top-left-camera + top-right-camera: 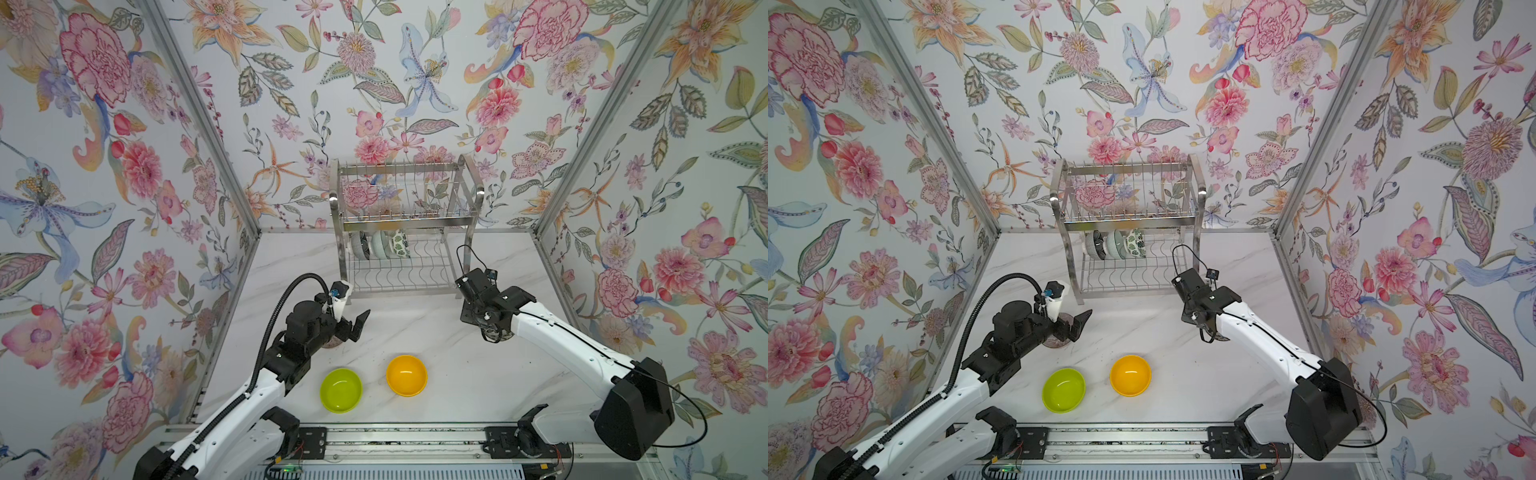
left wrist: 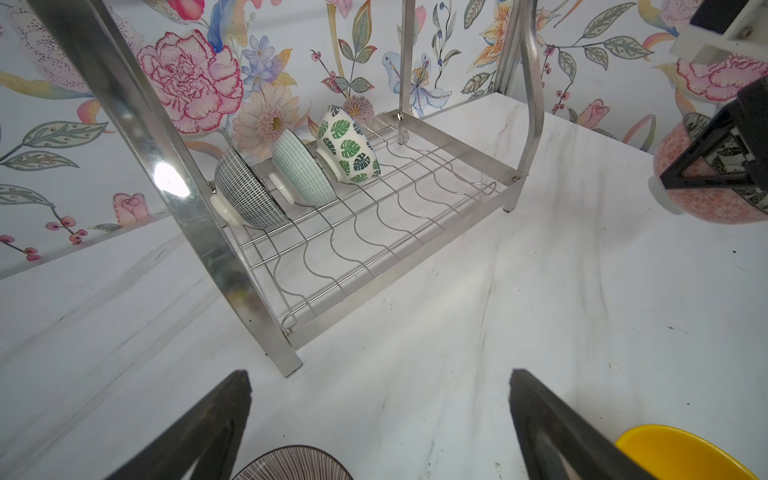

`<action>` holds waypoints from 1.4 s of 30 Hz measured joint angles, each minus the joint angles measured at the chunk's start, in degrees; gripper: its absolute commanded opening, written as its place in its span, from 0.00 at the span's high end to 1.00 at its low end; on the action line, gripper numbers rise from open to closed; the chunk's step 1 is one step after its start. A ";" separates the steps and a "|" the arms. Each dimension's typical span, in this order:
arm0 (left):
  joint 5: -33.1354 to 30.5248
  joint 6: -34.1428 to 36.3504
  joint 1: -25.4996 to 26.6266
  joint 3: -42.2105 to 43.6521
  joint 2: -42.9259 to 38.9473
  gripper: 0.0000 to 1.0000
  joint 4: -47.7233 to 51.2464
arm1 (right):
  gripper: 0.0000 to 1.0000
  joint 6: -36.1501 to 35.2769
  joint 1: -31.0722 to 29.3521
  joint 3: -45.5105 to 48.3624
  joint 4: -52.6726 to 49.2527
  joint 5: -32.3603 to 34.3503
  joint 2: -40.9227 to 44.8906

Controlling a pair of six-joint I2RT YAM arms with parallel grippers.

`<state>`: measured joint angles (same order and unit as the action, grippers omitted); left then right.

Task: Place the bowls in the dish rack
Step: 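Carry the pink leaf-pattern bowl with the right gripper toward the rack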

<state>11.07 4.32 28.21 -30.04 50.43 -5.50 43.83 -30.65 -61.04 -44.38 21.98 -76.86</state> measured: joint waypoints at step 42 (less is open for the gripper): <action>-5.88 1.18 -2.64 0.00 4.37 0.01 0.70 | 1.00 6.16 31.04 -15.06 63.84 -53.51 -32.96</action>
<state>5.19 5.50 25.56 -30.04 54.81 -4.80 50.00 0.38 -76.09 19.46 -31.53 -109.82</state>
